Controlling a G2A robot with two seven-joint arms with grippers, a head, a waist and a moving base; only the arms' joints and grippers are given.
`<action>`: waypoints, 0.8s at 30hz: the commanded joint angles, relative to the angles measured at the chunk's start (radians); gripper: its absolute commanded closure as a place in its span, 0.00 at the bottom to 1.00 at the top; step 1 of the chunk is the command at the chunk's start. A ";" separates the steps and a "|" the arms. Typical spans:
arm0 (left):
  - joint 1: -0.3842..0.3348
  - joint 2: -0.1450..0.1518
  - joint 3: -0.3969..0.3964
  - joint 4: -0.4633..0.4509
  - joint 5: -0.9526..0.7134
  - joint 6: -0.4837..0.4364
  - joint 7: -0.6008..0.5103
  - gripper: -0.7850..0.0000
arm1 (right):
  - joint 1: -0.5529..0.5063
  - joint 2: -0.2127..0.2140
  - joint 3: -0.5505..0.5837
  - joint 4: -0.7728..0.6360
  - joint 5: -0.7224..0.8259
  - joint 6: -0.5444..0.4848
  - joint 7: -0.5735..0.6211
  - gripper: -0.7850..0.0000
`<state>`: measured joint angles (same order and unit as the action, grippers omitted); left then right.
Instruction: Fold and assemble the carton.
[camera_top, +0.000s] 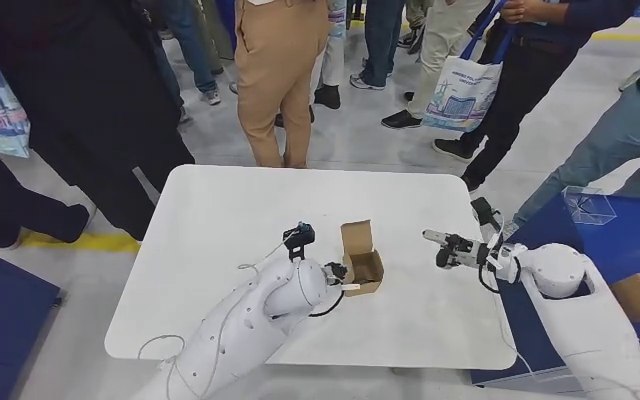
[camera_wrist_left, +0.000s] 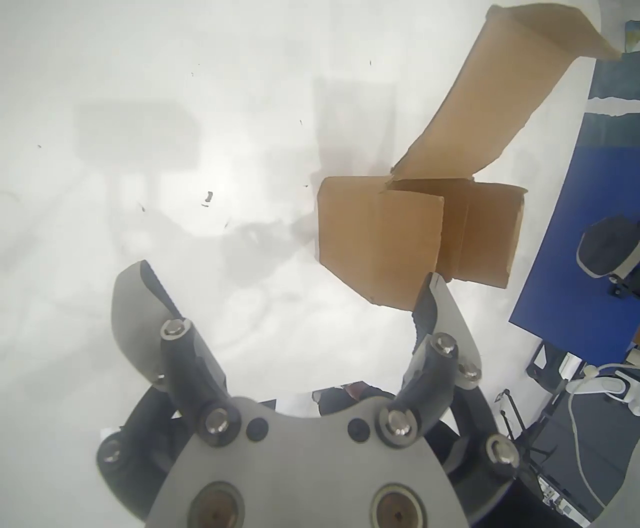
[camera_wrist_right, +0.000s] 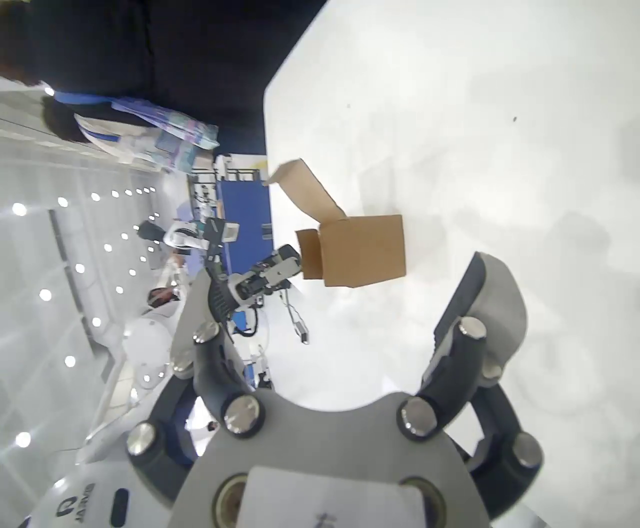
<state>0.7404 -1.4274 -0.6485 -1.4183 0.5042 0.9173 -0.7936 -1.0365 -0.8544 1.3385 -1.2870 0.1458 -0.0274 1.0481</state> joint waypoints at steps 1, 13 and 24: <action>-0.018 -0.011 0.013 0.031 -0.007 -0.002 0.001 0.00 | 0.009 -0.002 -0.025 -0.011 -0.070 0.020 -0.026 0.00; -0.092 -0.067 0.084 0.166 -0.022 0.005 -0.020 0.00 | 0.058 -0.033 -0.205 -0.048 -0.320 0.030 -0.112 0.00; -0.106 -0.090 0.084 0.214 -0.038 -0.002 -0.024 0.00 | 0.089 -0.066 -0.310 -0.057 -0.422 0.054 -0.192 0.00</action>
<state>0.6344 -1.5169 -0.5634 -1.2064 0.4685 0.9172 -0.8160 -0.9493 -0.9182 1.0342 -1.3420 -0.2769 0.0248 0.8594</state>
